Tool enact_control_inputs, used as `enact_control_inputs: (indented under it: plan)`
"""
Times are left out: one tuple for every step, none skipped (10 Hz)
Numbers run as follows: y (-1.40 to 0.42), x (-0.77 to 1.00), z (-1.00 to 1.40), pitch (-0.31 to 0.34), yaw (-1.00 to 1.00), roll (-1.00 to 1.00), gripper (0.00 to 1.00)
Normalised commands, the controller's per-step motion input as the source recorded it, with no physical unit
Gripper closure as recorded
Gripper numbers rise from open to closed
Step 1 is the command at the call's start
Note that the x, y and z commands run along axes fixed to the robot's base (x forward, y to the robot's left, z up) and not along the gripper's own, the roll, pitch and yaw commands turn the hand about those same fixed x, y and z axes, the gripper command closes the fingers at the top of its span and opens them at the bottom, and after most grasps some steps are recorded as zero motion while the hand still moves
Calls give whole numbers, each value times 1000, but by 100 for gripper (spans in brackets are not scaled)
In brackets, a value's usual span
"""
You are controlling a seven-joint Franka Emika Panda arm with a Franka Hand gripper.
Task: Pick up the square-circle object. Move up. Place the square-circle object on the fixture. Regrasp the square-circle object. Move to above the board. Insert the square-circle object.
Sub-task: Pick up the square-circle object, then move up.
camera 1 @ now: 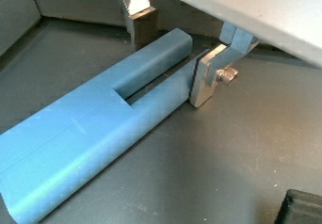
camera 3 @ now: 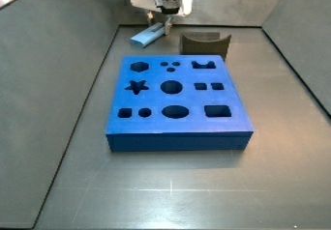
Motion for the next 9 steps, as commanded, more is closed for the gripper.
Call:
enact_control_inputs:
  plan:
    - [0, 0, 0, 0, 0, 0, 100]
    - [0, 0, 0, 0, 0, 0, 100]
    - [0, 0, 0, 0, 0, 0, 100]
    - [0, 0, 0, 0, 0, 0, 100]
    - [0, 0, 0, 0, 0, 0, 100]
    - [0, 0, 833, 0, 0, 0, 100]
    - [-39, 44, 825, -13, 34, -4, 100]
    - [-63, 39, 729, -2, 29, -10, 100]
    - [-52, 13, 535, 6, 34, -5, 100]
